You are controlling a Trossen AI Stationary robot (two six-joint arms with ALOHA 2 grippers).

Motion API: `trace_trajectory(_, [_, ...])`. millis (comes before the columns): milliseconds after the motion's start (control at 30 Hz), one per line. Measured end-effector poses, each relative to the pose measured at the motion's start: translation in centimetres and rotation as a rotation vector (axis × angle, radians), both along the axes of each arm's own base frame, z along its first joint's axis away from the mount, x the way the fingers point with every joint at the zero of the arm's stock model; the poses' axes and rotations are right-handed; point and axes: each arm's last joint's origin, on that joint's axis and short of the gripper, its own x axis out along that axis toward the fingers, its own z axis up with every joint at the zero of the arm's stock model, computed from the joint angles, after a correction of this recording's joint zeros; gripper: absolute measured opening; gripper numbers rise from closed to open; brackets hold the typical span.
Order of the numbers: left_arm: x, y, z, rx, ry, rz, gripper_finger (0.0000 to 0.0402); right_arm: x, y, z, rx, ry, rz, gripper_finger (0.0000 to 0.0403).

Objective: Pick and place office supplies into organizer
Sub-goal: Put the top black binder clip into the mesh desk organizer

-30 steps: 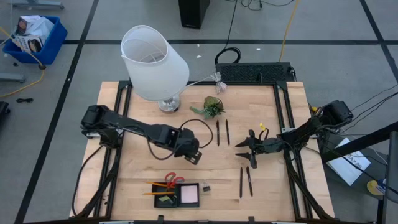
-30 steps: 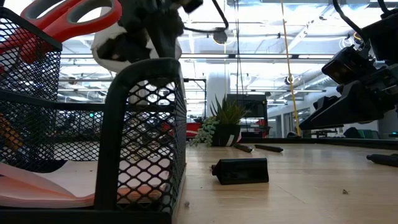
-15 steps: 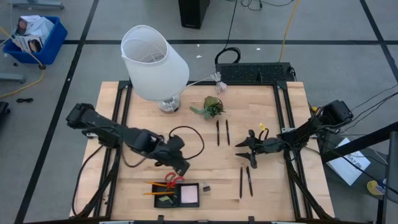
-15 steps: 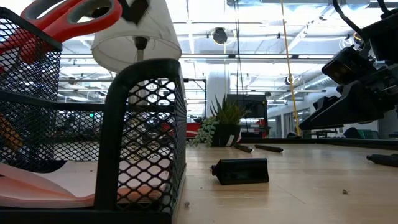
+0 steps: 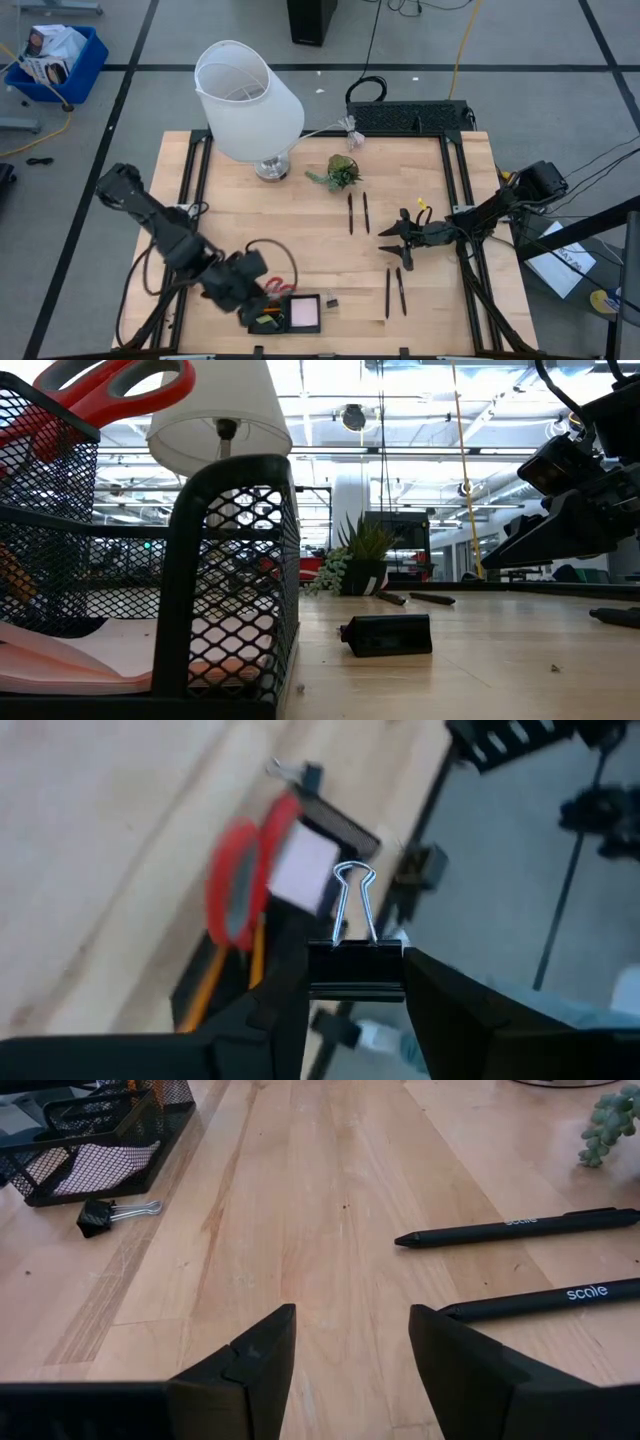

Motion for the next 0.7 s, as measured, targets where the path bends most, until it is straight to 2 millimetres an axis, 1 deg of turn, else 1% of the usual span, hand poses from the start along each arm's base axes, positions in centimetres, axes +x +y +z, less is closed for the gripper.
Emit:
trace_trajectory(100, [-0.9, -1.3, -0.1, -0.007, 0.000, -0.020, 0.0149, 0.0, 0.0, 0.0, 0.000, 0.000, 0.000, 0.0192])
trace_trajectory(200, [-1.4, -2.3, -0.5, -0.014, 0.013, -0.034, 0.0139, 0.0, 0.0, 0.0, 0.000, 0.000, 0.000, 0.0192])
trace_trajectory(267, [-1.6, -2.8, -0.7, -0.017, 0.023, -0.035, 0.0139, 0.0, 0.0, 0.0, 0.000, 0.000, 0.000, 0.0192])
trace_trajectory(367, [-1.9, -3.8, -1.3, -0.023, 0.045, -0.055, 0.0152, 0.0, 0.0, 0.0, 0.000, 0.000, 0.000, 0.0192])
trace_trajectory(467, [-1.7, -4.9, -1.9, -0.052, 0.049, -0.082, 0.0158, 0.0, 0.0, 0.0, 0.000, 0.000, 0.000, 0.0192])
trace_trajectory(567, [-1.1, -6.0, -2.8, -0.072, 0.051, -0.100, 0.0148, 0.0, 0.0, 0.0, 0.000, 0.000, 0.000, 0.0192])
trace_trajectory(700, [-0.6, -6.7, -3.8, -0.070, 0.066, -0.105, 0.0139, 0.0, 0.0, 0.0, 0.000, 0.000, 0.000, 0.0192])
